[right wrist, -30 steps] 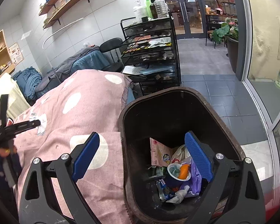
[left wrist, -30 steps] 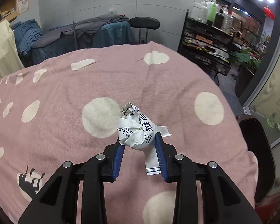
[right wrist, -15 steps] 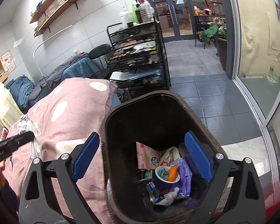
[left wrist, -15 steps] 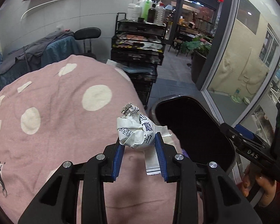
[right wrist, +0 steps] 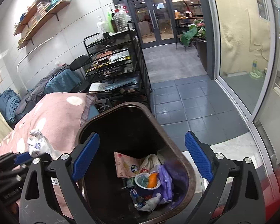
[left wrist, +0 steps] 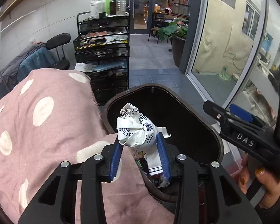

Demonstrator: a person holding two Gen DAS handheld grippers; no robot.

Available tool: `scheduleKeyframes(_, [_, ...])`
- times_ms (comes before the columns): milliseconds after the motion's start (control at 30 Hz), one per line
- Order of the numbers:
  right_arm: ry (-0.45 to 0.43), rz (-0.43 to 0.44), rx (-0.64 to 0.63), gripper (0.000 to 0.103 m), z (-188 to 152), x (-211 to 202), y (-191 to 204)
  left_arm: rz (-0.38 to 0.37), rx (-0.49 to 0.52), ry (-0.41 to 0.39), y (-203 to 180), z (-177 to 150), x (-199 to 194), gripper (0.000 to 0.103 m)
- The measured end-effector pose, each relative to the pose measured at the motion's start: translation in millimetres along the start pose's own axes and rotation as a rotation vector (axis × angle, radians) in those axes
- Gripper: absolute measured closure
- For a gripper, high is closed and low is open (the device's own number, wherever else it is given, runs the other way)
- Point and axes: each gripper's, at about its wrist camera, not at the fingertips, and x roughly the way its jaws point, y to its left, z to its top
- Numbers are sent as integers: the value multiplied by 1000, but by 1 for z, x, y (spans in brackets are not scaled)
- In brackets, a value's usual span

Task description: Collect trash

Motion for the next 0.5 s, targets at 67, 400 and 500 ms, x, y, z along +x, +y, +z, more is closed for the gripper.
scheduleKeyframes(67, [-1, -3, 4, 11, 0, 0, -3, 18, 24, 7, -7, -1, 6, 39])
scheduleKeyframes(400, [8, -22, 12, 9, 0, 4, -10, 64, 106, -13, -19, -12, 17, 5])
scheduleKeyframes(500, [5, -24, 12, 9, 0, 4, -9, 67, 112, -17, -21, -13, 18, 5])
